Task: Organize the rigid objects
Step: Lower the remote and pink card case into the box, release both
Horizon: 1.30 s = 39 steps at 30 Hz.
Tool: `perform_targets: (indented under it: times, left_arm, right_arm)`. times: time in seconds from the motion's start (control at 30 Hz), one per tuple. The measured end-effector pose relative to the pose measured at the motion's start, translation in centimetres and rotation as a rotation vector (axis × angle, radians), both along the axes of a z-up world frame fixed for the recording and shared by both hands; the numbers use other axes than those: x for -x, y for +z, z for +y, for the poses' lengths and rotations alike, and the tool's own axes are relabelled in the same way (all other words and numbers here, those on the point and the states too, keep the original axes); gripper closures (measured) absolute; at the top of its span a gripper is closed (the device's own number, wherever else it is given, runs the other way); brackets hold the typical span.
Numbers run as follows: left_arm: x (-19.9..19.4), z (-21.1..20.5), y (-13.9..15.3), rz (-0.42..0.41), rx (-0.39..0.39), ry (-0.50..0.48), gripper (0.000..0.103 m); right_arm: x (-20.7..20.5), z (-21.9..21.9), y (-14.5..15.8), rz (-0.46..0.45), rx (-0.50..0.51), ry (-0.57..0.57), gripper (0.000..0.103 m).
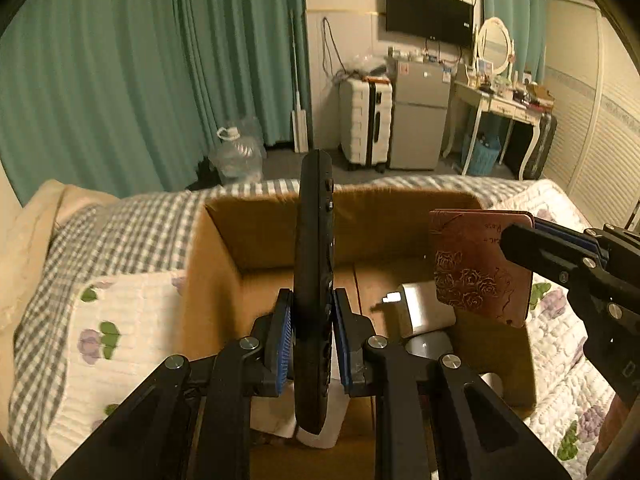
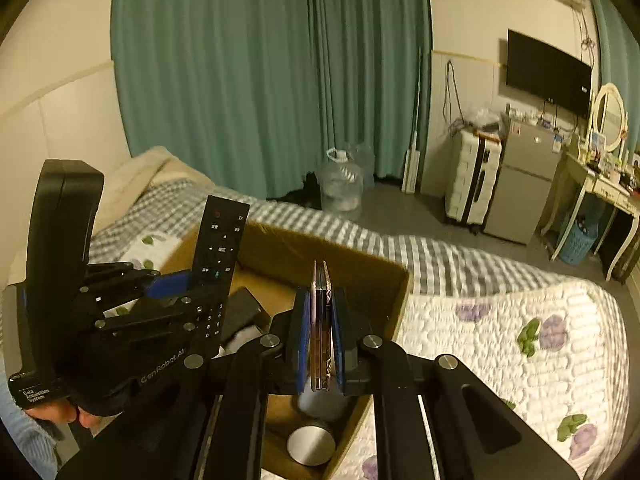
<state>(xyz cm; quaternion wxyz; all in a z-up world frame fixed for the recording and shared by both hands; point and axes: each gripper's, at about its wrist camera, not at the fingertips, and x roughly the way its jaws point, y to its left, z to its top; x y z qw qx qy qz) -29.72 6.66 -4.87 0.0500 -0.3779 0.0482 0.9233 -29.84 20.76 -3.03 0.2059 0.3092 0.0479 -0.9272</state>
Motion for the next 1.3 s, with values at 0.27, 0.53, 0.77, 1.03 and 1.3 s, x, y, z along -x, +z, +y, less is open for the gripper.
perform_targets:
  times: [0.27, 0.53, 0.77, 1.03, 1.3]
  left_arm:
    - [0.7, 0.7, -1.9, -0.070, -0.033, -0.006, 0.080]
    - [-1.2, -0.1, 0.4, 0.016, 0.014, 0.010, 0.037]
    - [-2.0, -1.6, 1.9, 0.109, 0.056, 0.050, 0.036]
    - [-2.5, -3.5, 3.5, 0.209, 0.026, 0.107, 0.032]
    - [-4.2, -4.0, 5.8, 0.253, 0.014, 0.122, 0.030]
  right_arm:
    - [0.5, 0.6, -0.4, -0.016, 0.009, -0.006, 0.094]
    - [0.2, 0.8, -0.3, -0.014, 0.031, -0.013, 0.094]
    - [1.3, 0.4, -0.5, -0.024, 0.053, -0.025, 0.093]
    - [2.4, -1.7, -1.8, -0.039, 0.059, 0.019, 0.067]
    - [-0.5, -0.5, 1.7, 0.044, 0.060, -0.051, 0.023]
